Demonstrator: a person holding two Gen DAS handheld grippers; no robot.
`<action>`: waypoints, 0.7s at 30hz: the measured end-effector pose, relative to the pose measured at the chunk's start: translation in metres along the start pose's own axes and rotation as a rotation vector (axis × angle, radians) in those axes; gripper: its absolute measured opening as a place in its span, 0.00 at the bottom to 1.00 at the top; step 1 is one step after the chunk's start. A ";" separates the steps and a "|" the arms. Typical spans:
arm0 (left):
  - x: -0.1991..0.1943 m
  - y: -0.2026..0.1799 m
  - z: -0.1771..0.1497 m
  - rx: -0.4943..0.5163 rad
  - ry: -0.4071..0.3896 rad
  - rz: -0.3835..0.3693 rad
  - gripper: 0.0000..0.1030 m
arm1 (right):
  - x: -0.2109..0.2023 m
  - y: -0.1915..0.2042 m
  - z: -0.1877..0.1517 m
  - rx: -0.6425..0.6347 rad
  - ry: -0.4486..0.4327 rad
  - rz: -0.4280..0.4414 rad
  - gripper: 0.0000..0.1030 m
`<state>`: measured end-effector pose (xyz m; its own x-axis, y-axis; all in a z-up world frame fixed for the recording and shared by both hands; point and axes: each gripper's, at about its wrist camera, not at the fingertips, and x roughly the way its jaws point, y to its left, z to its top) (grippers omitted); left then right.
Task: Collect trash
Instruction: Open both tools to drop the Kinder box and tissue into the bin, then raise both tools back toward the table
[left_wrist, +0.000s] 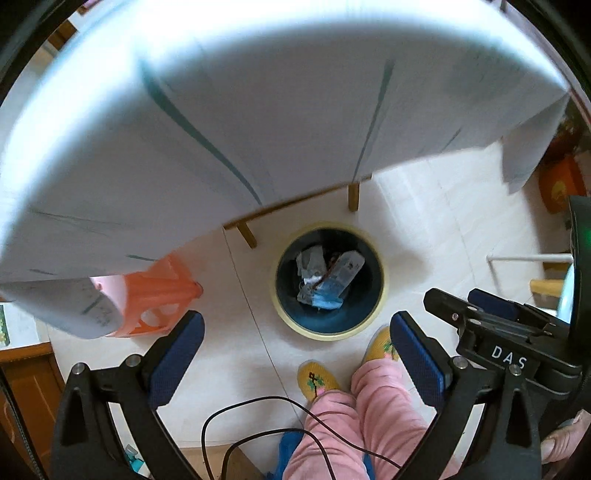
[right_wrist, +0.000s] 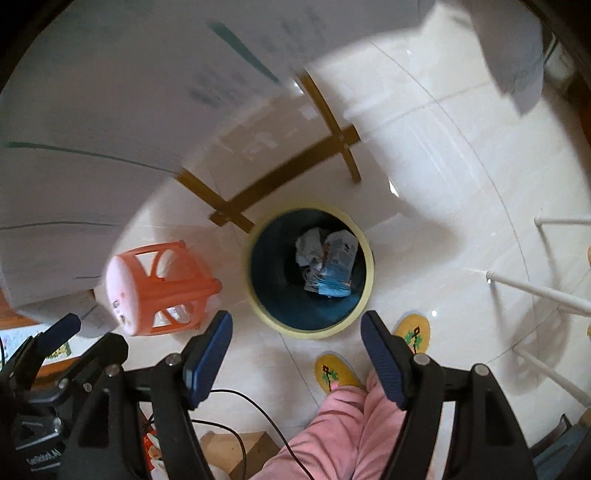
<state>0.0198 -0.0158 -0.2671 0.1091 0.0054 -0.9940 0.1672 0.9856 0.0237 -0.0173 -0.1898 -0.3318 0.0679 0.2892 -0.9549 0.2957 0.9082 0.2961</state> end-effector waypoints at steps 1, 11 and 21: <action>-0.015 0.001 0.000 -0.005 -0.017 0.002 0.97 | -0.013 0.005 0.000 -0.012 -0.009 0.006 0.70; -0.162 0.014 0.018 -0.080 -0.219 0.024 0.97 | -0.149 0.053 0.007 -0.183 -0.128 0.072 0.70; -0.274 0.016 0.040 -0.131 -0.440 0.089 0.97 | -0.258 0.084 0.027 -0.351 -0.296 0.123 0.70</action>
<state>0.0320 -0.0085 0.0103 0.5278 0.0465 -0.8481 0.0162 0.9978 0.0648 0.0159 -0.1963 -0.0616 0.3662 0.3483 -0.8629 -0.0676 0.9348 0.3487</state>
